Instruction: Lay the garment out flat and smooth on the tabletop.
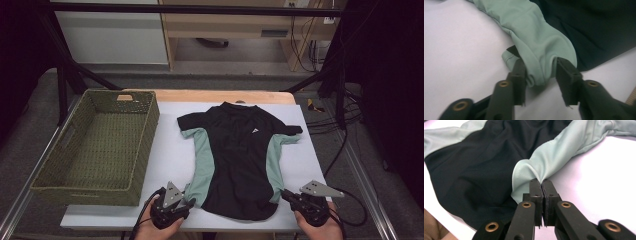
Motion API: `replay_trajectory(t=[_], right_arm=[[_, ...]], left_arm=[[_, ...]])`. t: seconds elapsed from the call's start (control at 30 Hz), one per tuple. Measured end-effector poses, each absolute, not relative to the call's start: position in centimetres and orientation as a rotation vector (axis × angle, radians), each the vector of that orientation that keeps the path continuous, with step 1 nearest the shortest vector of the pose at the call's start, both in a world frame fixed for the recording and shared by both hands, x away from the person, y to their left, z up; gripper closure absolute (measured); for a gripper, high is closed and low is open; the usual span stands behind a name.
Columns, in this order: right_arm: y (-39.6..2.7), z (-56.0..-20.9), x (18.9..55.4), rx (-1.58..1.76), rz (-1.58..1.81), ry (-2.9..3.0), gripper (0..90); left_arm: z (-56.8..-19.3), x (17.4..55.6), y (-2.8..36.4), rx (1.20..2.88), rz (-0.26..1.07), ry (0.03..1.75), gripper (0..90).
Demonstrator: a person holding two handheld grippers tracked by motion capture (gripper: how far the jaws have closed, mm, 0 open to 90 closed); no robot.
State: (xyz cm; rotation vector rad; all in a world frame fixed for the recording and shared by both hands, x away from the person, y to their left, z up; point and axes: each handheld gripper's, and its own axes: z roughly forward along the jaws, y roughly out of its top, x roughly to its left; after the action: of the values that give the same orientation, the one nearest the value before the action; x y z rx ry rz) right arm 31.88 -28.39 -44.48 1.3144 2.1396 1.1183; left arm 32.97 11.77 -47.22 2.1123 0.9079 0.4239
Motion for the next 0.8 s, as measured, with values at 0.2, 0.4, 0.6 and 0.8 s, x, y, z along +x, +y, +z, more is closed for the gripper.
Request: replay_trajectory(t=[0.2,0.4,0.6,0.8], right_arm=[[-27.9,-43.6,32.3,1.287,1.129,2.149,89.0],[-27.0,-42.4,33.0,1.255,1.108,2.171,89.1],[-27.0,-41.9,33.2,1.276,1.054,2.18,89.1],[-28.2,-43.1,33.0,1.308,1.054,2.213,87.4]], left_arm=[[-46.7,32.8,11.5,2.132,0.459,0.861,78.6],[-46.4,32.8,12.1,2.138,0.438,0.881,78.6],[-45.8,33.0,13.3,2.119,0.411,0.919,78.6],[-46.3,32.6,13.9,2.106,0.398,0.933,75.6]])
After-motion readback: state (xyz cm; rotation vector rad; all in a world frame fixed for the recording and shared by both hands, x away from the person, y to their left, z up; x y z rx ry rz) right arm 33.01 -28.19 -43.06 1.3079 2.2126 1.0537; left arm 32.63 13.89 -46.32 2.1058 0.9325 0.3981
